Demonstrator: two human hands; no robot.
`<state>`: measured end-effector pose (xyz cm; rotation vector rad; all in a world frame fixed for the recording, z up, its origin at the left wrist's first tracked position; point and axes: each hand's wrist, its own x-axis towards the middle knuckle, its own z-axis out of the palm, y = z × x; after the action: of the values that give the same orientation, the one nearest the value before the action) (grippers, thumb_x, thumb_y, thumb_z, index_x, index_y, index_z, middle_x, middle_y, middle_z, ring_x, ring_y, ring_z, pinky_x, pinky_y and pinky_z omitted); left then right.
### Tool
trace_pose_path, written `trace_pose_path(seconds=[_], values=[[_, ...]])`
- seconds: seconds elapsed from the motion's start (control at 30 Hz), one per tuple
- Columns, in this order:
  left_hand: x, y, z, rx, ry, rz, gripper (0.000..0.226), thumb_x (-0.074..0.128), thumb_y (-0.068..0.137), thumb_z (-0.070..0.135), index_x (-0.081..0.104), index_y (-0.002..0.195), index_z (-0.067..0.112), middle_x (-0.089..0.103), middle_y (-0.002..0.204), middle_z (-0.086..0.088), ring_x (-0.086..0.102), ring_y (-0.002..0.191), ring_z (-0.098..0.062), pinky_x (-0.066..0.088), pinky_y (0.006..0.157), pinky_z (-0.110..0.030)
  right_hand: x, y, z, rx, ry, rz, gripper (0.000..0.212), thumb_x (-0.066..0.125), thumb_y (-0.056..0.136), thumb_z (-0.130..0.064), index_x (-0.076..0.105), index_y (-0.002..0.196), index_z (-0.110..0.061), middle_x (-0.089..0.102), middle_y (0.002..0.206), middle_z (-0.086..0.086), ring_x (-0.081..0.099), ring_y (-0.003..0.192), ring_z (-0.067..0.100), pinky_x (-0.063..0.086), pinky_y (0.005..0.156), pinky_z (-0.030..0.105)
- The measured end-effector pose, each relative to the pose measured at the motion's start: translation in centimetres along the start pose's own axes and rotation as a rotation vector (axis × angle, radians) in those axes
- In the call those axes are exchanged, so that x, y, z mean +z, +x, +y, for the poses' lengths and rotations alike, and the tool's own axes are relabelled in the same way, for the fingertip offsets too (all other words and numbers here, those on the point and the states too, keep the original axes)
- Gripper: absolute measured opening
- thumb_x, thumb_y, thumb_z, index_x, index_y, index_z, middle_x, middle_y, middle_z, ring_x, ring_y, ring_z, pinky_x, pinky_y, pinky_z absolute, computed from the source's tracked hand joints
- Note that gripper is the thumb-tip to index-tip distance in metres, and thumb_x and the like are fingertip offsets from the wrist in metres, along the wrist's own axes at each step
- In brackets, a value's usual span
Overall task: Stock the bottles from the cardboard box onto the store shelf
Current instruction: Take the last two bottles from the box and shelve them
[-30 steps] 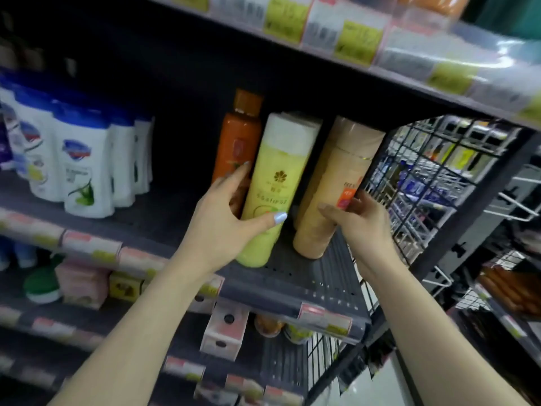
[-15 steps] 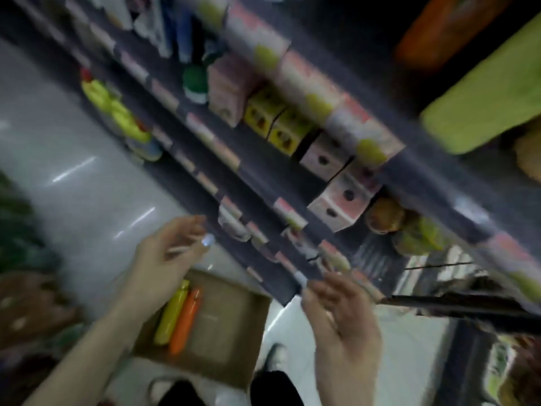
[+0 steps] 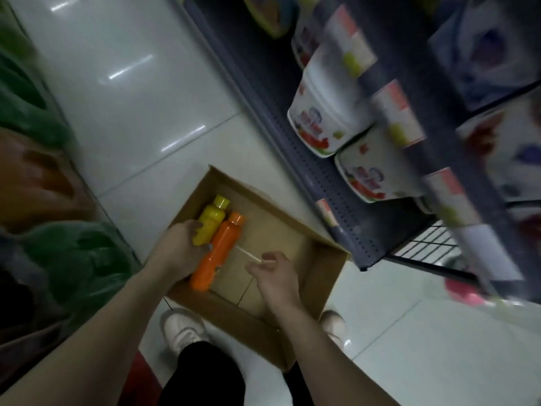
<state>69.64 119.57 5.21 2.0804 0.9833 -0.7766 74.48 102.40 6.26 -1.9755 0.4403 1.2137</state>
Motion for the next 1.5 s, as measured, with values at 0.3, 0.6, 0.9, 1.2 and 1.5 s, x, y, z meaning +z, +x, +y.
trace_pose_path(seconds=[0.3,0.6,0.9,1.2,1.5], values=[[7.9,9.4,-6.0,-0.176,0.108,0.056,0.036,0.053,0.091,0.025,0.045,0.116,0.0,0.055,0.118,-0.024,0.056,0.106,-0.041,0.045,0.082,-0.044,8.8,11.6,5.3,0.058,0.053,-0.167,0.052,0.068,0.086,-0.026,0.048,0.133,-0.014,0.06,0.132,0.005,0.057,0.12,0.022,0.039,0.09,0.026],[11.2,12.1,-8.3,-0.189,0.202,0.066,0.061,0.051,0.092,0.031,0.028,0.141,0.001,0.042,0.136,-0.026,0.048,0.121,-0.044,0.04,0.095,-0.048,12.0,16.4,7.2,0.066,0.123,-0.199,0.064,0.074,0.081,-0.023,0.041,0.136,-0.017,0.058,0.132,0.006,0.057,0.12,0.027,0.042,0.088,0.03],[12.2,11.4,-7.4,-0.193,-0.053,0.151,0.059,0.065,0.083,0.035,0.041,0.128,0.006,0.049,0.127,-0.021,0.052,0.112,-0.042,0.045,0.088,-0.047,7.4,17.7,9.4,0.016,-0.089,0.086,0.075,0.084,0.062,-0.035,0.047,0.126,-0.023,0.065,0.118,0.004,0.067,0.1,0.027,0.054,0.09,0.042],[13.6,11.4,-6.0,-0.217,-0.246,-0.079,0.063,0.069,0.077,0.044,0.049,0.13,0.016,0.062,0.124,-0.013,0.06,0.11,-0.034,0.05,0.091,-0.044,4.1,17.9,11.1,0.056,-0.086,-0.018,0.092,0.083,0.066,-0.039,0.034,0.143,-0.025,0.054,0.134,0.003,0.055,0.121,0.025,0.046,0.102,0.045],[15.5,11.8,-4.9,-0.219,-0.327,-0.114,0.073,0.074,0.074,0.04,0.041,0.134,0.015,0.056,0.129,-0.011,0.057,0.113,-0.03,0.048,0.089,-0.041,3.4,18.8,10.9,0.066,-0.027,-0.078,0.079,0.086,0.065,-0.023,0.046,0.133,-0.018,0.061,0.128,0.004,0.061,0.114,0.022,0.051,0.096,0.04]])
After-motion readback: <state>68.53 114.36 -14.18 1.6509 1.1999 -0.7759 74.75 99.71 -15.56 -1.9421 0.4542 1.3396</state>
